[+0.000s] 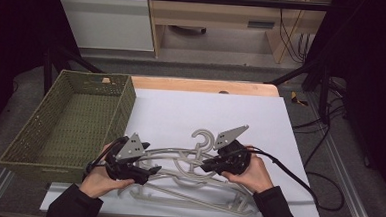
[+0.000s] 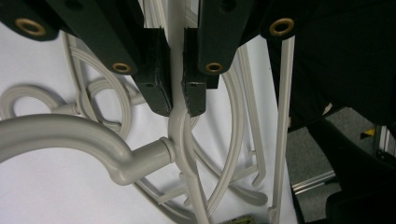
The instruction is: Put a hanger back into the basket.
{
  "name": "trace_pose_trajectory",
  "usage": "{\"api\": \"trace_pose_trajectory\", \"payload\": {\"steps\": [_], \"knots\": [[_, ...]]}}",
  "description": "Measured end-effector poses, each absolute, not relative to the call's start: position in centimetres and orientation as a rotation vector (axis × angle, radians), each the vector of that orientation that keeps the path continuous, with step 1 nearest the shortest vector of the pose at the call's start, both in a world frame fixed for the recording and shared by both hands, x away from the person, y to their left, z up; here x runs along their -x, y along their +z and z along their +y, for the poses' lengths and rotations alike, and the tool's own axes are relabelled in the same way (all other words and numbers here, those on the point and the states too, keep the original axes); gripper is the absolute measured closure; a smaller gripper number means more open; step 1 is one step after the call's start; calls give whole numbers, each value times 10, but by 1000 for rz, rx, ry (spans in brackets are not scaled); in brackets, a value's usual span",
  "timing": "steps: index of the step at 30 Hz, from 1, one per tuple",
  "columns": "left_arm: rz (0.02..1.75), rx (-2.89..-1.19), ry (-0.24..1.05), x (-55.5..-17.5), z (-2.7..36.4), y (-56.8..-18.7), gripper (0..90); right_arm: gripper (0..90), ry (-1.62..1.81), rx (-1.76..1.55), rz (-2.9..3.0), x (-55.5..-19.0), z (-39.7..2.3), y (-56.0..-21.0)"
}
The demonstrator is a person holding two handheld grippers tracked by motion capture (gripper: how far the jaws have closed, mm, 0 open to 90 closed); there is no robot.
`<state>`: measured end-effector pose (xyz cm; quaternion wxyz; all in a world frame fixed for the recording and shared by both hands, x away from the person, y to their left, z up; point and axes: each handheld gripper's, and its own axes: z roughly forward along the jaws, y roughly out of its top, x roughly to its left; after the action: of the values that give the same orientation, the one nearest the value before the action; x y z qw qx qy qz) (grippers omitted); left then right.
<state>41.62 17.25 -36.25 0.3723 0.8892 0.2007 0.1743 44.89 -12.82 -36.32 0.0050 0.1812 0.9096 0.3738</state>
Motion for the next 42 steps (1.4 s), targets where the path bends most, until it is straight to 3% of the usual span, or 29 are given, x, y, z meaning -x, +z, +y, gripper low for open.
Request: {"api": "trace_pose_trajectory", "payload": {"steps": [7, 11, 12, 13, 19, 31, 42], "knots": [[415, -2395, 452, -414, 156, -371, 409, 828, 1154, -515, 2889, -447, -120, -363], [387, -2432, 462, -414, 150, -376, 550, 828, 1109, -472, 2917, -446, -116, -364], [380, -2438, 465, -414, 149, -376, 550, 828, 1109, -472, 2917, -446, -116, -364], [374, -2441, 466, -413, 149, -377, 620, 829, 1114, -485, 2925, -445, -114, -364], [346, -2473, 494, -411, 147, -380, 735, 828, 1081, -453, 2944, -444, -110, -366], [296, -2494, 537, -402, 148, -385, 778, 809, 1071, -409, 2947, -446, -107, -370], [353, -2425, 507, -392, 152, -384, 813, 679, 1193, -488, 2816, -447, -115, -360]]}}
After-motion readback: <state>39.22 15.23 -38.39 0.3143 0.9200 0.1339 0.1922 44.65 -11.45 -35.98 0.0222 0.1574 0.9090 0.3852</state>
